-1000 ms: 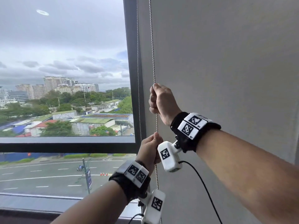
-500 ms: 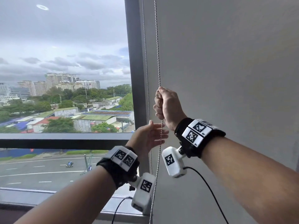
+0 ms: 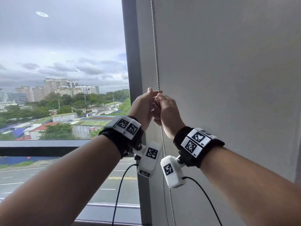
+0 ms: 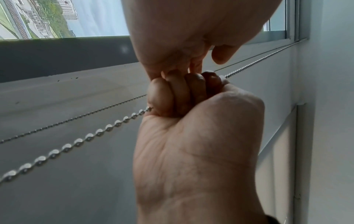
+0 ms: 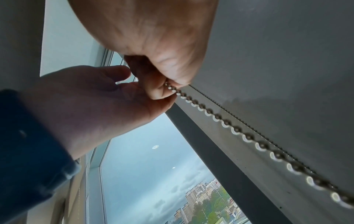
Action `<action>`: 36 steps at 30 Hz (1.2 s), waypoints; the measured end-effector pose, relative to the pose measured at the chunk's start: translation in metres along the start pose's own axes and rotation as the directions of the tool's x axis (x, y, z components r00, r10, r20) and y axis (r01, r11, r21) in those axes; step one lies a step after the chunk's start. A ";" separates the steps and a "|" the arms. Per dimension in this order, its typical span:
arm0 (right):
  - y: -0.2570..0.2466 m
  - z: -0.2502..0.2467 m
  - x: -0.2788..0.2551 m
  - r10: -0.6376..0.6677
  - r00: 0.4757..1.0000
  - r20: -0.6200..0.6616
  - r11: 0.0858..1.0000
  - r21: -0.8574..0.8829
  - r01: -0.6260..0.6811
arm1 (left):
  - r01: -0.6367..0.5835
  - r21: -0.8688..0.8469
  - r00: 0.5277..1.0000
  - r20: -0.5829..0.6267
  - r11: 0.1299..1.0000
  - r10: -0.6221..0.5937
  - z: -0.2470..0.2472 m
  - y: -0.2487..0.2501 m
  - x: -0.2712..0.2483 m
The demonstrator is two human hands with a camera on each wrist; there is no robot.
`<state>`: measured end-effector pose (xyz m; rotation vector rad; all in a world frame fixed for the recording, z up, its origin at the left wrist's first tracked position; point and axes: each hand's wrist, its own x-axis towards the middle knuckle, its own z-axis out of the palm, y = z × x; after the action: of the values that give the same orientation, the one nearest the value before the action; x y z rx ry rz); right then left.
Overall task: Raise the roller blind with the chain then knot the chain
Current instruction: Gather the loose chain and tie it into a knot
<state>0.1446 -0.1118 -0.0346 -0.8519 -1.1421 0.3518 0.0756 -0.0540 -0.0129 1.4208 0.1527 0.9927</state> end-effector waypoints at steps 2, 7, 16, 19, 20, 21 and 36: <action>-0.001 -0.001 -0.001 -0.010 1.000 0.010 1.000 -0.004 0.010 | -0.041 0.034 0.999 -0.009 0.999 0.041 0.000 0.002 0.002; 0.008 -0.011 -0.007 -0.005 1.000 -0.004 0.995 -0.095 0.005 | -0.072 0.089 0.996 -0.048 0.993 0.076 -0.009 -0.005 0.012; 0.036 -0.024 -0.016 0.001 0.990 -0.140 0.975 -0.218 -0.032 | -0.025 0.189 0.990 -0.134 0.982 0.050 -0.028 -0.036 0.031; 0.044 -0.024 -0.015 -0.032 0.984 -0.177 0.964 -0.264 -0.016 | 0.008 0.199 0.993 -0.115 0.980 0.015 -0.032 -0.045 0.033; 0.047 -0.024 -0.015 -0.031 0.982 -0.185 0.961 -0.274 -0.021 | 0.014 0.195 0.994 -0.112 0.981 0.008 -0.033 -0.049 0.033; 0.051 -0.024 -0.014 -0.026 0.982 -0.189 0.960 -0.278 -0.027 | 0.018 0.189 0.994 -0.112 0.982 0.003 -0.034 -0.052 0.034; 0.114 -0.027 0.039 -0.022 0.997 -0.074 0.974 -0.226 0.005 | -0.007 0.135 0.989 -0.147 0.991 0.027 -0.043 -0.070 0.075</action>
<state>0.2036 -0.0240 -0.0987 -1.0473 -1.1294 0.1780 0.1278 0.0375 -0.0485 1.4713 0.3224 1.1195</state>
